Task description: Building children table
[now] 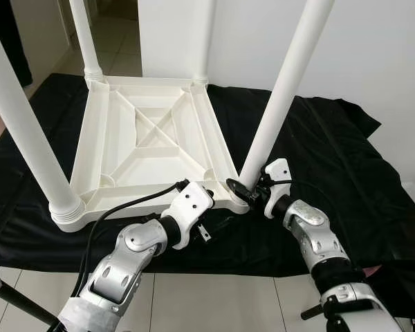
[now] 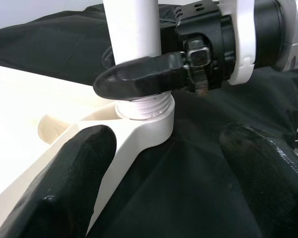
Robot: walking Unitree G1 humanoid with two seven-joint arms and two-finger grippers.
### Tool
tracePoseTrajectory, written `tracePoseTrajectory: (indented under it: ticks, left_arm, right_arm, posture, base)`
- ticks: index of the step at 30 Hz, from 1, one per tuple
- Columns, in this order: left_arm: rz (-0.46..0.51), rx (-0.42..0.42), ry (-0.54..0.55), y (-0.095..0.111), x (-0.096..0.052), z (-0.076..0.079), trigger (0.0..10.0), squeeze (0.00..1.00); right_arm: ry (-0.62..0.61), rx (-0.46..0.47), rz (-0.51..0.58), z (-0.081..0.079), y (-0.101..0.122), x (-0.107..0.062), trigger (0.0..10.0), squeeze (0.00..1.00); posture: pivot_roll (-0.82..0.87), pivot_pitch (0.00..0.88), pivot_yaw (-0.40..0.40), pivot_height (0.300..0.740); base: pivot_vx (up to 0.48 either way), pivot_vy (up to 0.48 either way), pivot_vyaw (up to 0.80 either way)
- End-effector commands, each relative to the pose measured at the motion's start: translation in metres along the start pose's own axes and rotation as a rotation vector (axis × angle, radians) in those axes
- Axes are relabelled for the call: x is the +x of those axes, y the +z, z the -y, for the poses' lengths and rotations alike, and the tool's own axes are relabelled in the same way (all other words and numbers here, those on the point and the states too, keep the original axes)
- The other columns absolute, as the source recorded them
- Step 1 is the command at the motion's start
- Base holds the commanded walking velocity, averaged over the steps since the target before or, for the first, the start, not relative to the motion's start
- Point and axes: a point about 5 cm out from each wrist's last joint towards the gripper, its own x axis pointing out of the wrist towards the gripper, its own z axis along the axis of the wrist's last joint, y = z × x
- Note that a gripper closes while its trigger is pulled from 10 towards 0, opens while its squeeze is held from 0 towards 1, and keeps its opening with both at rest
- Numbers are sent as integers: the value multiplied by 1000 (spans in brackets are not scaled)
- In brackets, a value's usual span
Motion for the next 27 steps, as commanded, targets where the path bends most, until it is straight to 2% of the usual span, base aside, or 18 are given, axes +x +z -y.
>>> tracePoseTrajectory:
  ticks: [1,4,7,9,11,14,17,18,22,27]
  left_arm:
    - [-8,-11,-23,-1,0,4,10000,0]
    - [-11,-12,-28,-2,-1,6,10000,0]
    - [-13,-10,-29,-2,-1,5,10000,0]
    - [-14,-10,-29,-2,-1,5,10000,0]
    - [-14,-8,-27,-2,-1,4,10000,0]
    - [-15,-8,-26,-1,-2,4,10000,0]
    - [-15,-9,-26,-1,-2,4,10000,0]
    - [-16,-7,-29,-1,-2,4,10000,0]
    - [-14,-5,-32,-1,-1,4,10000,0]
    - [-14,-6,-33,0,0,4,10000,0]
  right_arm:
    - [-61,-13,-72,4,-11,-6,10000,0]
    - [-230,30,-87,-1,-18,-10,10000,0]
    - [-384,12,-84,-5,-19,-14,10000,0]
    - [-424,21,-81,-7,-19,-15,10000,0]
    - [-495,41,-73,-18,-16,-15,10000,0]
    - [-495,61,-65,-30,-12,-13,10000,0]
    - [-492,61,-64,-31,-12,-13,10000,0]
    - [-487,82,-41,-30,-8,-13,10000,1000]
    - [-436,75,4,-20,0,-17,10000,1000]
    - [-381,51,5,-10,2,-20,10000,1000]
  posture:
    - [-3,0,-94,740]
    - [0,0,-95,740]
    - [3,0,-96,740]
    - [3,0,-96,740]
    - [2,0,-92,740]
    - [1,0,-91,740]
    - [1,0,-91,740]
    - [-4,3,-89,740]
    - [-9,5,-87,740]
    - [-12,6,-86,740]
  base:
    - [0,0,0]
    - [0,0,0]
    - [0,0,0]
    - [0,0,0]
    - [0,0,0]
    - [0,0,0]
    - [0,0,0]
    - [0,0,0]
    - [0,0,0]
    - [0,0,0]
